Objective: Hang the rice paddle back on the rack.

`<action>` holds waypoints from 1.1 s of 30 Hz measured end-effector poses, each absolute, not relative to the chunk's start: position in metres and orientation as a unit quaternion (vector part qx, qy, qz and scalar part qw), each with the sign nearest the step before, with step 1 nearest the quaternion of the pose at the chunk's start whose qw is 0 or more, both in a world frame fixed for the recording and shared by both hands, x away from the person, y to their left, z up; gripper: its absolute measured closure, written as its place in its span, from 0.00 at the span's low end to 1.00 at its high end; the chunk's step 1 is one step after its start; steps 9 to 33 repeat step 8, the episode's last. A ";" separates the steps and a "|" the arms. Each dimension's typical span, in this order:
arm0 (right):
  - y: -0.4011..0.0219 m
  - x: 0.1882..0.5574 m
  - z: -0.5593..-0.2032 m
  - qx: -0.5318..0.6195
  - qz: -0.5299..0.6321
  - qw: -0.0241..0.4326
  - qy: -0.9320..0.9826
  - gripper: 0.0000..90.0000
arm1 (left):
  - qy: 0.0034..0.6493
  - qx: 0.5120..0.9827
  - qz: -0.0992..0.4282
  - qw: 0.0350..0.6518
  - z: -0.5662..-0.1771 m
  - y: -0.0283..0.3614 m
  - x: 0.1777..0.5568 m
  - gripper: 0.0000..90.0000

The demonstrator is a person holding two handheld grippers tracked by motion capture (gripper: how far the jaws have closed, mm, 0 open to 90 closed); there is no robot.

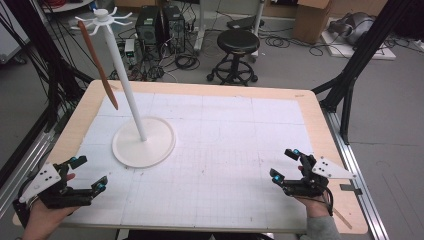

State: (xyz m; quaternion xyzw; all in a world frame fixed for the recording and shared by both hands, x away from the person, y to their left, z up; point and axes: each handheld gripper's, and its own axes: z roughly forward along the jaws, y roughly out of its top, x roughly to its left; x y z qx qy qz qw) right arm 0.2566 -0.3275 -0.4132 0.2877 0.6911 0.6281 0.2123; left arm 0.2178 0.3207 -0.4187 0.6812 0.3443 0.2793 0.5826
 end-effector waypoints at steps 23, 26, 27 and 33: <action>-0.325 0.257 -0.415 0.280 0.627 0.205 0.698 0.11 | 0.339 0.680 0.274 0.589 -0.419 0.313 0.224 0.02; -0.325 0.257 -0.415 0.280 0.627 0.205 0.698 0.11 | 0.339 0.680 0.274 0.589 -0.419 0.313 0.224 0.02; -0.325 0.257 -0.415 0.280 0.627 0.205 0.698 0.11 | 0.339 0.680 0.274 0.589 -0.419 0.313 0.224 0.02; -0.325 0.257 -0.415 0.280 0.627 0.205 0.698 0.11 | 0.339 0.680 0.274 0.589 -0.419 0.313 0.224 0.02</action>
